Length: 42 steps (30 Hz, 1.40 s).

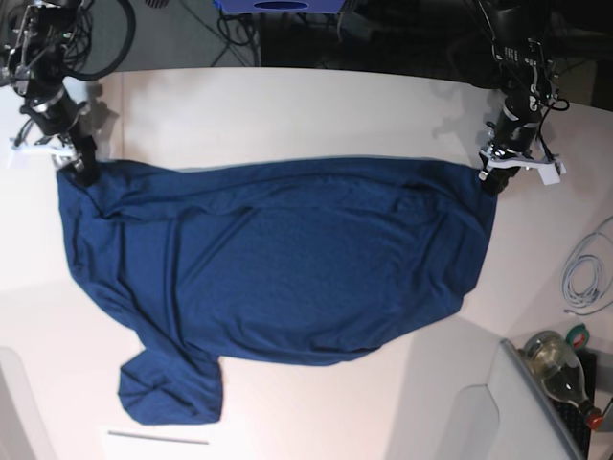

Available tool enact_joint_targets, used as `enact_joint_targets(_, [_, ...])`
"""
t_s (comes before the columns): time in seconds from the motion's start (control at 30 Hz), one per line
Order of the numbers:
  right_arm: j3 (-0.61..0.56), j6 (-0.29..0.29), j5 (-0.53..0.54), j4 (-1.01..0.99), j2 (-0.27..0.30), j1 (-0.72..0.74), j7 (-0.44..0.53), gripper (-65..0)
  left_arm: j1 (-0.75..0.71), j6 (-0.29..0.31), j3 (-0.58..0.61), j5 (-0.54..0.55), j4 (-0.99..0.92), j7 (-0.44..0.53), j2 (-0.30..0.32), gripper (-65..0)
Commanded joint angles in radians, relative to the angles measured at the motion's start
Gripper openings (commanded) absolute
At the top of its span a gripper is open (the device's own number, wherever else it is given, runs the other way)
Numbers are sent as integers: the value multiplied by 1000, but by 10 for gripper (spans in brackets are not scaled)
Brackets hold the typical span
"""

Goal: Layout the t-shirt on the table in an organized manner, then fold the t-shirt properly
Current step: 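Lower the shirt edge onto the table with both grippers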

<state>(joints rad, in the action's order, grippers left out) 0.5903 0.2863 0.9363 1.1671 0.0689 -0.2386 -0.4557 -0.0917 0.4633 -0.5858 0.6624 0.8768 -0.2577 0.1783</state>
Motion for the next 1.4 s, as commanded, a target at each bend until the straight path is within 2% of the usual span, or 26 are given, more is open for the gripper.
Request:
enact_joint_targets(0.0, [-2,-11,-20,0,18,-2,-24,-374,-10,-36,2,-45,-5,-65,3,-650])
enact_joint_targets(0.07, [-3,-11,-20,-5,21,-2,-24,-401,-10,-36,-1,-45,-5,-65,3,-650])
enact_joint_targets(0.23, [0,-11,-20,-6,30,3,-21,-407,-10,-36,0,-46,-5,-65,7,-650])
enact_joint_targets(0.3, [-5,-11,-21,-8,53,12,-21,-428,-10,-36,3,-48,-5,-67,7,-650])
enact_joint_targets(0.33, [-7,-11,-21,-13,62,14,-21,-465,-10,-36,3,-49,-5,-67,7,-650])
enact_joint_targets(0.43, [-3,-11,-20,-16,70,29,-25,-650,-15,-36,5,-53,12,-91,8,-650])
enact_joint_targets(0.5, [-2,-11,-20,-8,81,38,-55,-644,-19,-38,2,-53,72,-165,8,-650])
enact_joint_targets(0.57, [0,-19,-16,27,111,48,-125,-650,-24,-38,-3,-53,132,-228,8,-650])
enact_joint_targets(0.63, [1,-60,-15,78,111,51,-199,-650,-39,-41,-3,-53,207,-271,8,-650])
enact_joint_targets(0.77, [21,-160,-13,202,107,48,-265,-650,-41,-41,-10,-49,325,-363,7,-650])
enact_joint_targets(0.87, [66,-204,-13,244,90,49,-305,-650,-41,-42,-93,-51,370,-423,2,-650])
enact_joint_targets(0.93, [87,-215,-15,250,91,60,-321,-650,-41,-42,-135,-53,384,-435,2,-650])
enact_joint_targets(1.17, [121,-218,-20,254,91,71,-420,-650,-64,-42,-136,-53,390,-435,8,-650])
enact_joint_targets(1.37, [122,-218,-21,254,81,31,-432,-650,-93,-42,-139,-53,388,-430,5,-650])
